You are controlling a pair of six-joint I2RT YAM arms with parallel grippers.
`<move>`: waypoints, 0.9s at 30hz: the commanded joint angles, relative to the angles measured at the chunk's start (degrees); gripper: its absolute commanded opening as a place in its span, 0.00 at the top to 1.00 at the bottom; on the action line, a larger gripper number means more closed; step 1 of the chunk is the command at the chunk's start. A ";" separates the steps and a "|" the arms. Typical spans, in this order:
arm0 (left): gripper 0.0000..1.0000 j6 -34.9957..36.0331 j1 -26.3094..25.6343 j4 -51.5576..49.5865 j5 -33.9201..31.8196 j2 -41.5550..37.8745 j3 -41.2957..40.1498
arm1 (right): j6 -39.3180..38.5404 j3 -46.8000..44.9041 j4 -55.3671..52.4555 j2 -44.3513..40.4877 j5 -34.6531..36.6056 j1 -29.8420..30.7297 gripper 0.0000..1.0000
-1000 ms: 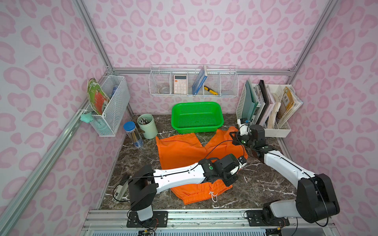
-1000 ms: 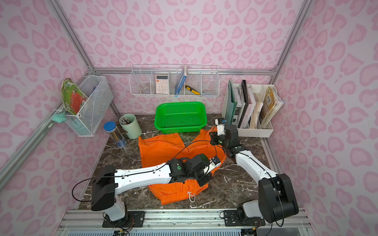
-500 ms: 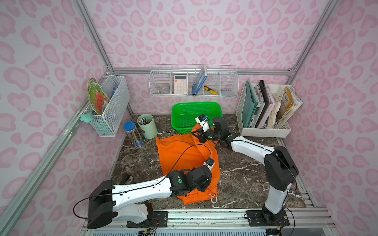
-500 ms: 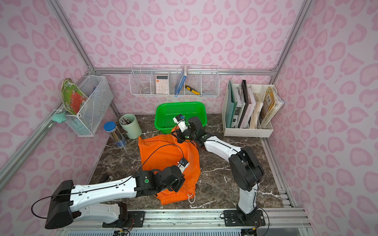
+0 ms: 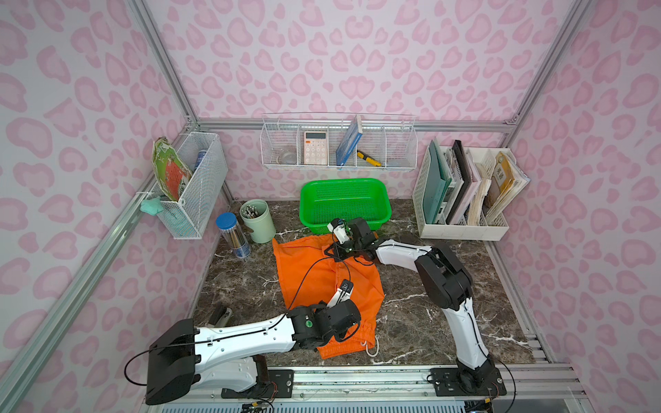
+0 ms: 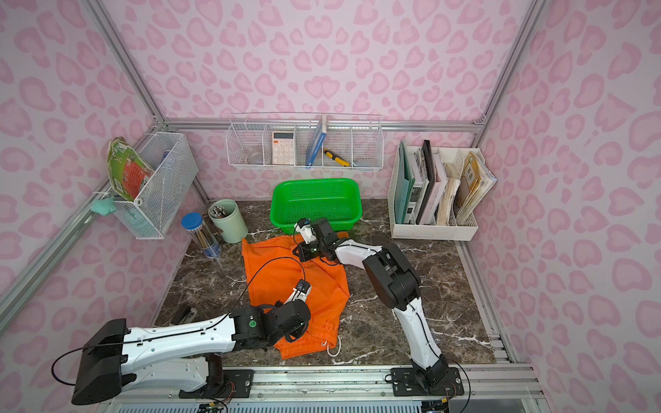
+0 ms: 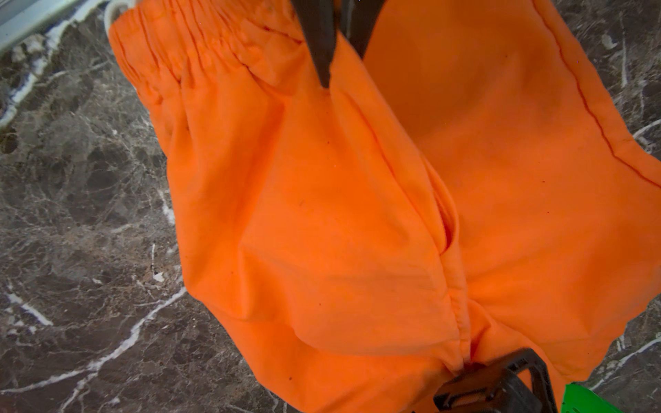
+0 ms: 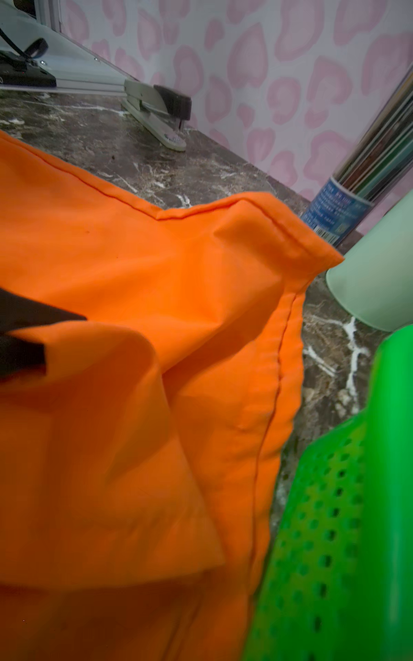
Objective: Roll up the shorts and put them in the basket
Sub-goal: Fold the shorts at the center of the board.
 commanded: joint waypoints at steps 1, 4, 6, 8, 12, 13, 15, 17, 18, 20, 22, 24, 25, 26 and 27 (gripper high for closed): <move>1.00 1.51 0.07 -1.22 1.01 2.63 1.85 | 1.40 1.56 -7.87 1.55 4.30 -0.09 1.00; 1.00 2.51 0.07 -0.06 2.36 5.11 2.85 | 3.82 -2.18 -7.09 0.99 4.87 -1.31 1.00; 1.00 3.55 0.07 1.63 4.51 6.61 3.52 | 6.56 -7.66 -3.21 -1.14 4.25 -3.02 1.00; 1.00 4.70 0.03 3.16 5.77 8.26 4.63 | 8.11 -14.27 -0.02 -4.06 4.28 -4.81 1.00; 1.00 8.38 0.03 5.38 7.94 12.49 8.69 | 7.62 -25.84 2.86 -11.86 7.28 -8.46 1.00; 1.00 9.26 0.06 6.02 8.77 13.56 9.73 | 7.38 -28.27 3.42 -13.60 7.58 -9.63 1.00; 1.00 10.97 0.07 7.19 10.87 16.36 12.05 | 7.20 -33.55 4.35 -17.65 8.22 -12.53 1.00; 1.00 11.88 0.06 7.54 12.61 19.01 14.75 | 6.18 -37.48 4.29 -21.06 9.05 -15.78 1.00; 1.00 11.72 0.04 7.38 13.45 20.33 16.37 | 4.98 -38.99 3.53 -23.19 9.66 -17.85 1.00; 1.00 11.52 0.07 7.49 15.99 21.69 18.59 | 2.75 -41.01 2.07 -26.80 9.72 -21.23 1.00; 1.00 11.52 0.04 8.11 17.55 21.78 19.48 | 0.07 -42.37 2.02 -31.21 8.75 -23.58 1.00; 1.00 12.07 -0.01 8.12 16.68 20.97 19.54 | -3.65 -41.24 0.15 -35.28 9.65 -24.02 1.00; 1.00 12.32 0.07 7.97 15.65 20.30 19.36 | -5.32 -39.73 -1.20 -36.44 10.25 -23.76 1.00; 1.00 12.48 0.07 7.64 14.13 19.42 19.01 | -7.15 -37.58 -2.96 -37.39 11.00 -23.20 1.00; 1.00 12.56 0.04 7.43 12.46 18.02 18.60 | -8.69 -35.12 -4.67 -37.85 11.84 -22.34 1.00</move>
